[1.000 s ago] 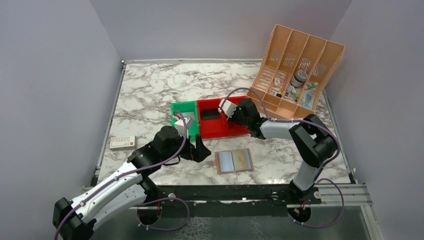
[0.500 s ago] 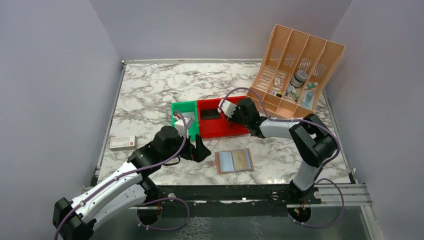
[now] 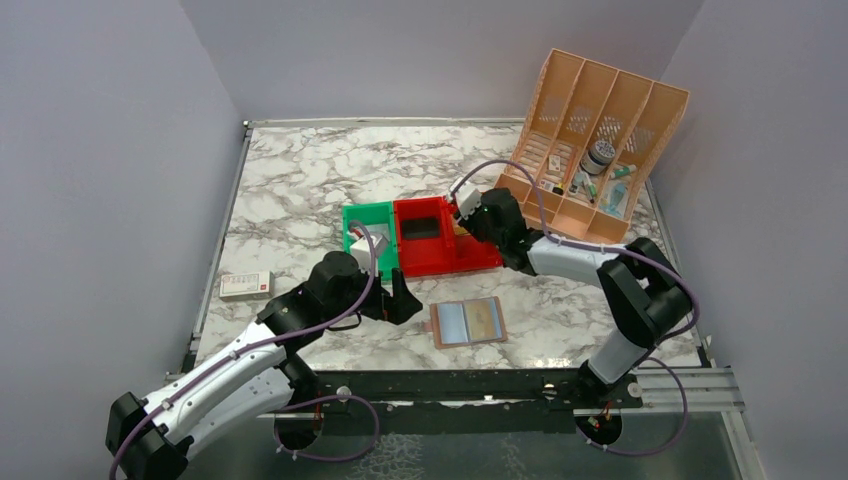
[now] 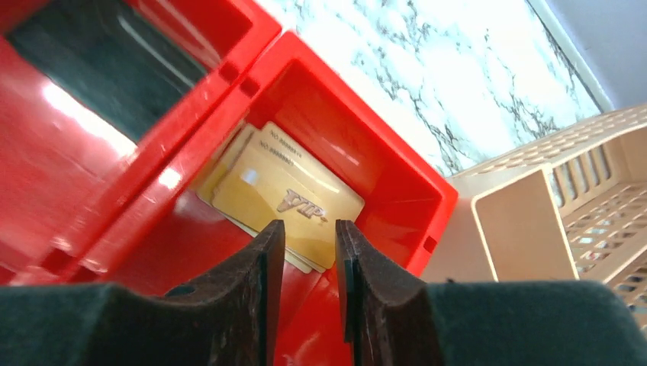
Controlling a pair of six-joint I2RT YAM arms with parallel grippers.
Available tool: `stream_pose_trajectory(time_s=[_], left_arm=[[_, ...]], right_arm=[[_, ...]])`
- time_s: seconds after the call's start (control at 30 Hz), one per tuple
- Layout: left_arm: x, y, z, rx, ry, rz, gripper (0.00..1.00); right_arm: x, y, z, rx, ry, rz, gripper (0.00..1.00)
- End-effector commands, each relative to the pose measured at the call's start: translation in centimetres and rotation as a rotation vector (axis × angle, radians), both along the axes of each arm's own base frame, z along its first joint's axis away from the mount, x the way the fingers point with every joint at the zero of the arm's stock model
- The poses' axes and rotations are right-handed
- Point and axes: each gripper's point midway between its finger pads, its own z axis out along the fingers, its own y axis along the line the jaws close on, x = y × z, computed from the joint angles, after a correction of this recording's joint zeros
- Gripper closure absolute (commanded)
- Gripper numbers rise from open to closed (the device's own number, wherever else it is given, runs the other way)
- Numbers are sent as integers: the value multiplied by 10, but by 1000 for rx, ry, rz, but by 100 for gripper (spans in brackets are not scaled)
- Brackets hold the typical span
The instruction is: Take the credit cards out of the card holder
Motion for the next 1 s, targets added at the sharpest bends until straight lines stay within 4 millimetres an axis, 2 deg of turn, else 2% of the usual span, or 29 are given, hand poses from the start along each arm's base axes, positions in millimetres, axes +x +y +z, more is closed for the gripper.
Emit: stream_pose_trajectory(time_s=[0.0, 0.17, 0.23, 0.33, 0.63, 0.97], left_arm=[[4, 0, 2, 3, -14, 5, 1], [3, 0, 2, 4, -11, 5, 1], [3, 0, 2, 6, -8, 7, 1], [4, 1, 1, 8, -6, 15, 1], [6, 3, 0, 18, -8, 30, 1], [6, 4, 2, 15, -15, 29, 1]], right_arm=[[-12, 25, 38, 359, 134, -123, 71], [-40, 44, 22, 562, 417, -233, 81], [-42, 43, 11, 566, 490, -316, 88], [-43, 35, -9, 499, 555, -414, 91], [-37, 29, -34, 413, 587, -477, 93], [-18, 32, -45, 396, 553, -515, 93]])
